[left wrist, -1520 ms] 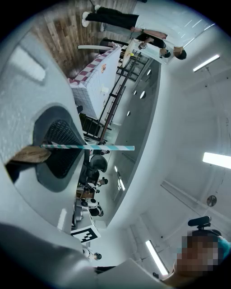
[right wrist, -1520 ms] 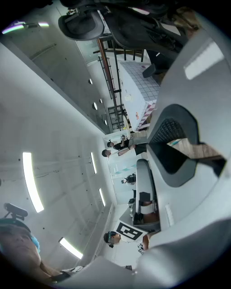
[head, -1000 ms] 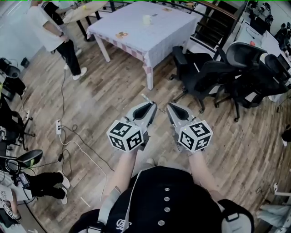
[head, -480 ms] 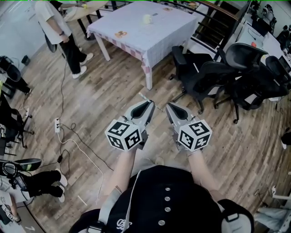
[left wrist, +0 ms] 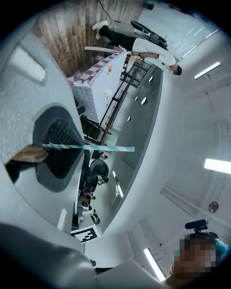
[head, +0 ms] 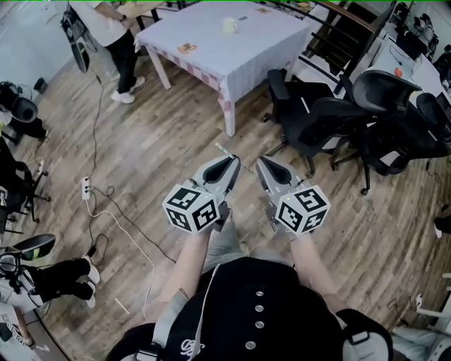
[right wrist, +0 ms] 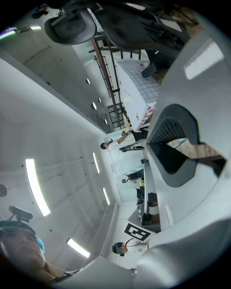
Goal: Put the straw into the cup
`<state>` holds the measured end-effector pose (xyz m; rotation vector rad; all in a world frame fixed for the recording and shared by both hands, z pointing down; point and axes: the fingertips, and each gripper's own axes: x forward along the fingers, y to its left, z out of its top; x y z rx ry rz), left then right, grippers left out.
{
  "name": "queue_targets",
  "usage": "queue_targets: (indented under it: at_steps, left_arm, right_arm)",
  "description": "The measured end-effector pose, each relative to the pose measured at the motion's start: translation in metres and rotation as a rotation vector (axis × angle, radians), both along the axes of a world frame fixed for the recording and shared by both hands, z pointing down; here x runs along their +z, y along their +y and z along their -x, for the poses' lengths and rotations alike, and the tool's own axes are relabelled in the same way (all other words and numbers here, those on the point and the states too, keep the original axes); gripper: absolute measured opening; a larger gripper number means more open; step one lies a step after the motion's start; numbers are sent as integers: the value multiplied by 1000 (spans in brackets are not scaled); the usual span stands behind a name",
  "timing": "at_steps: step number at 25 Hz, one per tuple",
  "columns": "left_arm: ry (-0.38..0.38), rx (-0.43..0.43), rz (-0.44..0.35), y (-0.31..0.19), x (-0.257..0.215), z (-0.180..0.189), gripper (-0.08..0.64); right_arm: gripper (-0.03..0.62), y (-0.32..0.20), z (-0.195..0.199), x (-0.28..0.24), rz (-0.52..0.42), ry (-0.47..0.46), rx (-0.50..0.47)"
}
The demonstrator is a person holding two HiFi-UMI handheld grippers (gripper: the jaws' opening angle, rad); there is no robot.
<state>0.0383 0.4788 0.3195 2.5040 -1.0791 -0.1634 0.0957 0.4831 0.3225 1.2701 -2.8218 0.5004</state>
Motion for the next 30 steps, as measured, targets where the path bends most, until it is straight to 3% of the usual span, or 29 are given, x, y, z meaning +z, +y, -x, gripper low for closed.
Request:
queue_targets:
  at_steps: [10,23,30]
  left_arm:
    - [8,23,13,-90,11,8,23]
    - [-8,83,-7,-261,-6,57,23]
    - [-16,110,-15,-327,-3,79,23]
  right_arm:
    - [0,-87,10,11,11,3,1]
    - [0,-250,56,4,15,0,60]
    - [0,-319,75,6,9,-10,99]
